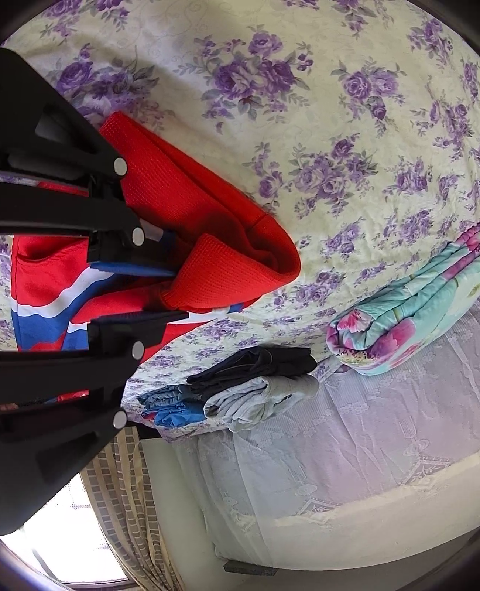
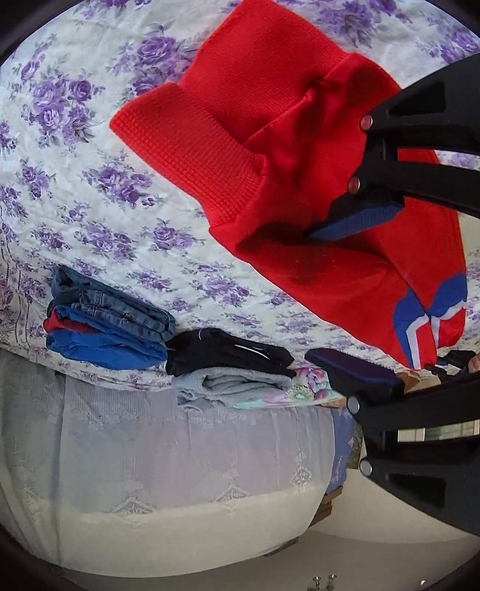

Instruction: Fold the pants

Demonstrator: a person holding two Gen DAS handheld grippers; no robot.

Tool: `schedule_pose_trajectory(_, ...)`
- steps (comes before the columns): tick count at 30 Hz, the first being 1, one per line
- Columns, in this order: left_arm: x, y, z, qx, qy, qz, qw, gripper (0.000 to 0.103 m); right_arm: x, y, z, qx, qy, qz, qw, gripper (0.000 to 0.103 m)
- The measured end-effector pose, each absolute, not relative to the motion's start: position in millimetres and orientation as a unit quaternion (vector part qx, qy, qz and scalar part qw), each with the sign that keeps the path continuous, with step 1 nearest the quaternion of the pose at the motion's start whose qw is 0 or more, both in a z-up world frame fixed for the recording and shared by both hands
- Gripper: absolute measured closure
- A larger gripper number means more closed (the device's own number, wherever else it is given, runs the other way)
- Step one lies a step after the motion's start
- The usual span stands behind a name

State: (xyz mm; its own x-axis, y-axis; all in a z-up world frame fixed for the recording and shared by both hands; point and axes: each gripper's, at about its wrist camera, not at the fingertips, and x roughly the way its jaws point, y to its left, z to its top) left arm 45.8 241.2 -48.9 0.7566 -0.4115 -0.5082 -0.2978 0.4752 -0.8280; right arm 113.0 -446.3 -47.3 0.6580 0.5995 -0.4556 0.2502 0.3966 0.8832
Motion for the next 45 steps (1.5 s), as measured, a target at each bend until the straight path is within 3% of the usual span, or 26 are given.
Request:
schedule_pose_trajectory(1,46,242,-50,-0.509,0.348,-0.037,0.786,0.088,118,-446,-49,0.53,0.393,0.126,0.741,0.078)
schedule_pose_trajectory(3,47,244,-52,-0.51,0.351,-0.041,0.784,0.088,121,-447,-54,0.52,0.387,0.124,0.751,0.093)
schedule_pose_trajectory(6,50,250,-52,-0.52,0.354,-0.049,0.776,0.088,120,-455,-59,0.536,0.383,0.124,0.742,0.094)
schedule_pose_trajectory(14,45,253,11,-0.501,0.326,-0.104,0.795,0.088,101,-466,31,0.461,0.298,0.208,0.81,0.095)
schedule_pose_trajectory(17,19,252,3,-0.48,0.351,-0.106,0.797,0.087,69,-473,-17,0.459,0.348,0.189,0.796,0.095)
schedule_pose_trajectory(22,-10,252,-70,-0.5,0.421,-0.083,0.752,0.088,29,-491,-109,0.53,0.394,0.145,0.737,0.095)
schedule_pose_trajectory(33,-8,259,-27,-0.466,0.37,-0.086,0.799,0.088,14,-467,-57,0.462,0.345,0.196,0.793,0.095)
schedule_pose_trajectory(35,-8,264,-39,-0.472,0.379,-0.073,0.792,0.088,10,-465,-69,0.439,0.37,0.169,0.801,0.091)
schedule_pose_trajectory(37,-8,270,-61,-0.493,0.393,-0.054,0.775,0.088,4,-470,-86,0.449,0.381,0.15,0.794,0.076)
schedule_pose_trajectory(42,-13,278,-73,-0.523,0.376,-0.064,0.762,0.088,-7,-502,-87,0.532,0.323,0.147,0.768,0.057)
schedule_pose_trajectory(45,-14,276,-71,-0.514,0.376,-0.058,0.769,0.088,-7,-511,-84,0.544,0.313,0.142,0.766,0.056)
